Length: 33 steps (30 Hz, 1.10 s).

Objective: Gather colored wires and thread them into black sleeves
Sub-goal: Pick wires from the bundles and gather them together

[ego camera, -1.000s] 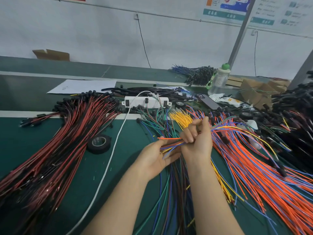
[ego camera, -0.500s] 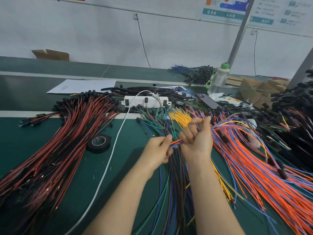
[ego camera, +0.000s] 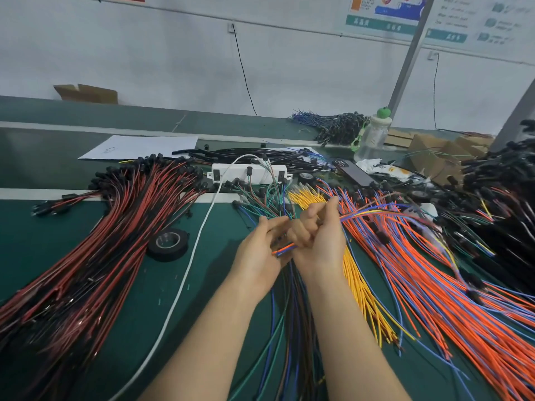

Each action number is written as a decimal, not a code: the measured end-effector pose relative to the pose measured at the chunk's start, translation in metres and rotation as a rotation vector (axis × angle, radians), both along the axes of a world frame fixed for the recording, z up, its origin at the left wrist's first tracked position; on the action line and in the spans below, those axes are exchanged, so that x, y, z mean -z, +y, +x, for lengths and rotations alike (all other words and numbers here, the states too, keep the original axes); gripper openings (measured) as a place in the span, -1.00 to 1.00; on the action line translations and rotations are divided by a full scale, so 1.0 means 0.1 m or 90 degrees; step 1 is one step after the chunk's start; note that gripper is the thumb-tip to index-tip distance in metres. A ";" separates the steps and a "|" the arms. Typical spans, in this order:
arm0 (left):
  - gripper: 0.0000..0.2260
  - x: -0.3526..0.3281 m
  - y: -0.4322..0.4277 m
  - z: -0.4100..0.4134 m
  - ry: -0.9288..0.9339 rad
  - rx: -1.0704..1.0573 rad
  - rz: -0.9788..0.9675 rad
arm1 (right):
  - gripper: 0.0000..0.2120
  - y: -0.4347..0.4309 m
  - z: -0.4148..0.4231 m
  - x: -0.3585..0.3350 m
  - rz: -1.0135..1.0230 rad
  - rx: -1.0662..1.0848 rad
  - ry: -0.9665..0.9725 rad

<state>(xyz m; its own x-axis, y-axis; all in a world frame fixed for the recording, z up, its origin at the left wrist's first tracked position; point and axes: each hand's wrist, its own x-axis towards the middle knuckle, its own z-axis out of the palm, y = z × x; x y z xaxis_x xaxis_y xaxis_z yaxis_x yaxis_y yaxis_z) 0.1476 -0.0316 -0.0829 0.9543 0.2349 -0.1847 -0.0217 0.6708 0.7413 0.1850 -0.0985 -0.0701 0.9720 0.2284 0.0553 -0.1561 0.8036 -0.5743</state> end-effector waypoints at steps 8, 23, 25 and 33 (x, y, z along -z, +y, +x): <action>-0.66 0.03 -0.06 -0.01 0.037 -0.081 0.071 | -0.44 0.19 -0.10 0.11 -0.045 -0.021 0.017; -0.75 -0.55 0.46 1.72 0.096 -0.190 0.877 | -0.51 0.14 1.52 -0.54 0.080 0.178 0.051; -0.72 -0.48 0.45 2.16 0.152 -0.101 1.043 | -0.51 0.21 1.87 -0.53 0.079 0.216 0.079; -0.55 -0.18 0.66 3.38 0.348 0.042 1.289 | -0.53 0.15 2.90 -0.26 0.037 0.340 0.148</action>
<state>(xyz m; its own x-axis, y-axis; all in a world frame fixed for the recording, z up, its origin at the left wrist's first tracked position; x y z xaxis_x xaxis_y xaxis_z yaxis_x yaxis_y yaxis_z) 0.4856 0.0344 -0.0648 0.9176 0.3966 0.0274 0.3852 -0.9040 0.1853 0.4753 -0.0834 -0.0436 0.9394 -0.2940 -0.1761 0.1627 0.8350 -0.5256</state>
